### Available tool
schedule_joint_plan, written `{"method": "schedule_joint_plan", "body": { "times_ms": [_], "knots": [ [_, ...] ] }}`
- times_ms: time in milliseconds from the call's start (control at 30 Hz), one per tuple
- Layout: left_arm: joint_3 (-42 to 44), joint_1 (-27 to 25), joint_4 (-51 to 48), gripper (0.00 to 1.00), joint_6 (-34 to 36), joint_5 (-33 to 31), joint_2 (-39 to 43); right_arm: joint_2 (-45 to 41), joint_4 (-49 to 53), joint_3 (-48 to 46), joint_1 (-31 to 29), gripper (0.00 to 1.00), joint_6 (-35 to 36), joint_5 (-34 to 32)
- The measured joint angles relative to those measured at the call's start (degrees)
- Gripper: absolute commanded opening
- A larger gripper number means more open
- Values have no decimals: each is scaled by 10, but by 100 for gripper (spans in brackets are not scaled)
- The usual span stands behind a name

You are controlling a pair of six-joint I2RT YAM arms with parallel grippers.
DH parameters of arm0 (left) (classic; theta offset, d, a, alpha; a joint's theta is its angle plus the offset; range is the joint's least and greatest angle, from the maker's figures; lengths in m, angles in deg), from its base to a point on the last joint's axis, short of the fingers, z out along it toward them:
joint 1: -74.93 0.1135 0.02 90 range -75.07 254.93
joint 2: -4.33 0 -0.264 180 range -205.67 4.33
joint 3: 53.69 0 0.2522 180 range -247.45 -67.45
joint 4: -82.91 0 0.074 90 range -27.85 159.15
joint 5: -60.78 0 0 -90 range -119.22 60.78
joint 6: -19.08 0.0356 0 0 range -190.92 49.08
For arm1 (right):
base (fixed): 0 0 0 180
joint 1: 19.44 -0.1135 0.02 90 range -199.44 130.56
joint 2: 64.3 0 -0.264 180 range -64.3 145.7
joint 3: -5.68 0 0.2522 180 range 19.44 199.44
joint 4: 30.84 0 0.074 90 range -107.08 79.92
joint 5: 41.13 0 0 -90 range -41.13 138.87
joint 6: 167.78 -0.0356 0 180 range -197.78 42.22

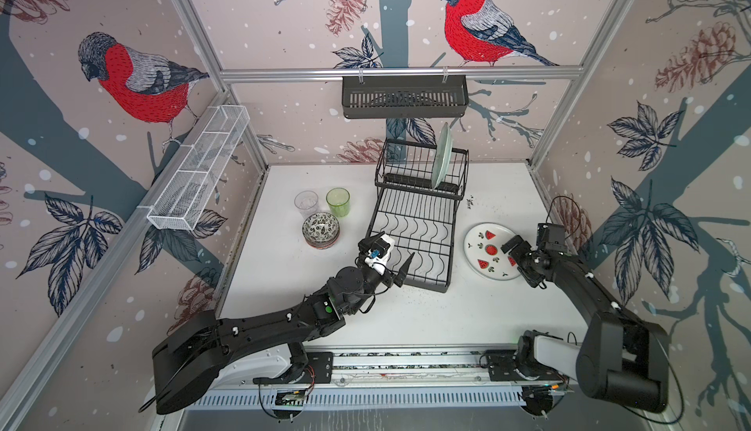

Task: Unload the mixed dishes from the dish rack
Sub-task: 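Raise right gripper away from the stacked plates toward the rack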

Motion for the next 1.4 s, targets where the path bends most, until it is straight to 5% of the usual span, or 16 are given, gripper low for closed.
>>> {"method": "schedule_joint_plan", "body": {
  "times_ms": [867, 1133, 1400],
  "knots": [
    [-18, 4, -8, 97, -65, 53, 7, -107, 16, 37, -39, 100, 68, 20],
    [-61, 4, -21, 97, -135, 112, -21, -134, -9, 61, -160, 100, 56, 27],
    [-86, 5, -50, 97, -166, 124, -24, -70, -43, 92, -281, 100, 58, -32]
  ]
}}
